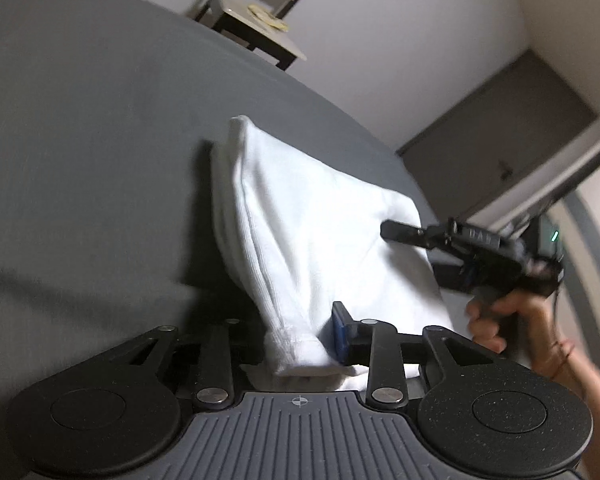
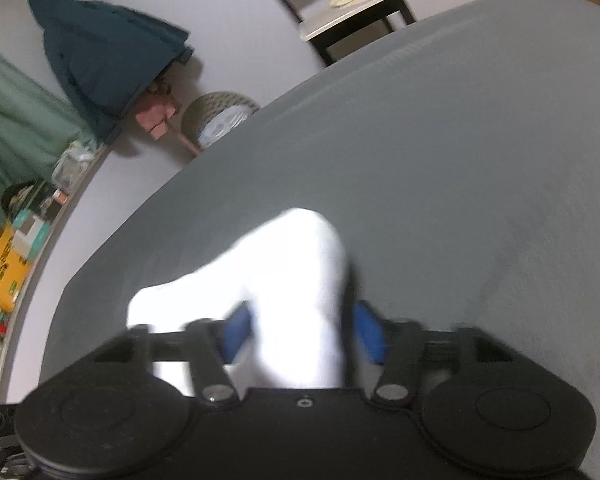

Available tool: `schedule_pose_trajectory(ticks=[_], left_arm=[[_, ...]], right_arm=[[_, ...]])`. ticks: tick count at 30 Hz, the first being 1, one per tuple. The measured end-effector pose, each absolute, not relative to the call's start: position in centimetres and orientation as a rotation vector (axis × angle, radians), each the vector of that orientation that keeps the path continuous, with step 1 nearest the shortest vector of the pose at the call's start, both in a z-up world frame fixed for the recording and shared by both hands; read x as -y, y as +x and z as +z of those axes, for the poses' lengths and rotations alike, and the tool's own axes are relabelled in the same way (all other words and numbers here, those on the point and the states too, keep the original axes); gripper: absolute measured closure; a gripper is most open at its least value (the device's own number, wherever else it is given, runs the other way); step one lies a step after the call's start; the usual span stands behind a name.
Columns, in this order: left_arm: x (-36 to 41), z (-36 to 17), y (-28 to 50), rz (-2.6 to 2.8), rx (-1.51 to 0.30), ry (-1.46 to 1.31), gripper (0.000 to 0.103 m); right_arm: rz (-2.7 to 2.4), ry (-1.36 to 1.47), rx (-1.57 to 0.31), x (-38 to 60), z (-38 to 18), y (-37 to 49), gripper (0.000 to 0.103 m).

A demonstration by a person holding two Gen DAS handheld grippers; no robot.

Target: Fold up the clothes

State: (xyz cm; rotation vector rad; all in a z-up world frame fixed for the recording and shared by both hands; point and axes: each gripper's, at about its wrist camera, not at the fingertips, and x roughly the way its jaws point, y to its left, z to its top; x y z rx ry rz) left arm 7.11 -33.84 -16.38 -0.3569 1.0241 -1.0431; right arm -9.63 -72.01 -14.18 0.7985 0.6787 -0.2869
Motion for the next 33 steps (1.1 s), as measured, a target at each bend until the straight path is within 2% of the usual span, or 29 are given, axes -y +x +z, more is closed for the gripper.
schedule_pose_trajectory(ticks=[2,6,8,11,13,14,15,17,19,27,33], left_arm=[[32.9,-16.7,6.5,-1.045,-1.017,-0.383,0.064],[31.5,-16.0,5.1,-1.006,-1.022,-0.348,0.038],[31.2,-15.3,4.6,-1.0,-1.035,-0.304,0.03],[30.1,-13.6,3.5,-1.017,-1.025,-0.24,0.03],[28.7,-12.0,2.7,-1.05,-0.993,-0.212,0.03],[27.9,-11.1,2.0,-1.066,-0.974,-0.206,0.028],[27.4,-10.2,1.5,-1.073,-0.958,-0.198,0.016],[26.7,-8.4,0.9,-1.074,-0.911,-0.169,0.001],[25.6,-6.4,0.0,-1.09,-0.847,-0.133,0.001],[21.0,-0.6,-2.3,-1.034,-0.733,-0.047,0.001],[19.8,0.3,-3.0,-0.987,-0.716,-0.006,0.001]], right_arm=[[-0.299,0.807,-0.655,71.8,-14.2,-10.7,0.041],[-0.445,0.746,-0.632,69.6,-12.5,-13.1,0.036],[-0.54,0.649,-0.611,67.2,-10.8,-14.4,0.035],[-0.611,0.508,-0.566,62.4,-8.3,-16.4,0.033],[-0.591,0.49,-0.499,58.8,-7.0,-17.8,0.018],[-0.583,0.483,-0.467,56.9,-6.5,-18.5,0.017],[-0.582,0.467,-0.441,55.4,-5.9,-18.8,0.013],[-0.591,0.433,-0.4,52.2,-5.1,-19.8,0.009],[-0.616,0.427,-0.38,49.5,-4.2,-20.3,0.0],[-0.684,0.428,-0.366,43.7,-3.2,-21.8,0.0],[-0.732,0.362,-0.42,40.4,-2.8,-22.2,0.0]])
